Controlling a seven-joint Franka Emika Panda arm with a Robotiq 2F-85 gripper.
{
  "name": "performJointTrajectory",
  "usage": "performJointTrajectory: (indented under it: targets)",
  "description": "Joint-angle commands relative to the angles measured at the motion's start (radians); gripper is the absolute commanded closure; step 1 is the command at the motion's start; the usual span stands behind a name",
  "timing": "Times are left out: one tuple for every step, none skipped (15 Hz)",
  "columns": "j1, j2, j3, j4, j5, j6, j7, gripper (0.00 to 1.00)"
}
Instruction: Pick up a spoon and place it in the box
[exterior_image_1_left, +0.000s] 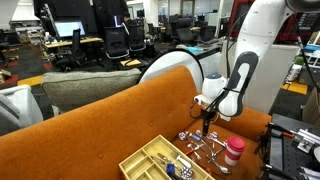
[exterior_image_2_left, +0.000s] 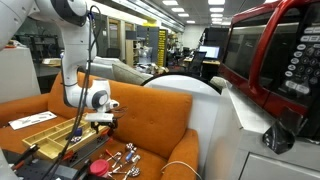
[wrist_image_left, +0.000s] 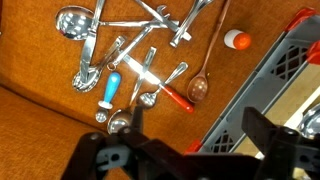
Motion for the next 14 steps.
performJointTrajectory:
  targets:
    - [-0.037, 0.148, 0.028, 0.102, 0.006, 0.064, 0.005, 0.00]
    - [-0.045, 0.188, 0.035, 0.133, 0.006, 0.064, 0.005, 0.00]
    - [-0.042, 0.230, 0.031, 0.169, 0.009, 0.063, 0.013, 0.00]
    - [-0.050, 0.267, 0.037, 0.203, 0.010, 0.066, 0.015, 0.00]
    - [-0.056, 0.304, 0.041, 0.242, 0.011, 0.063, 0.019, 0.00]
    - [-0.063, 0.338, 0.047, 0.280, 0.012, 0.054, 0.022, 0.00]
    - [-0.073, 0.370, 0.056, 0.319, 0.013, 0.043, 0.023, 0.00]
    - [-0.076, 0.402, 0.058, 0.358, 0.014, 0.034, 0.027, 0.00]
    - [-0.078, 0.432, 0.058, 0.396, 0.015, 0.027, 0.030, 0.00]
    - [-0.082, 0.454, 0.060, 0.430, 0.019, -0.009, 0.035, 0.00]
    - [-0.054, 0.421, 0.035, 0.374, 0.003, 0.038, 0.033, 0.00]
    - [-0.057, 0.444, 0.036, 0.404, 0.005, 0.026, 0.034, 0.00]
    - [-0.059, 0.458, 0.036, 0.422, 0.005, 0.020, 0.035, 0.00]
    - [-0.060, 0.462, 0.038, 0.429, 0.006, 0.016, 0.035, 0.00]
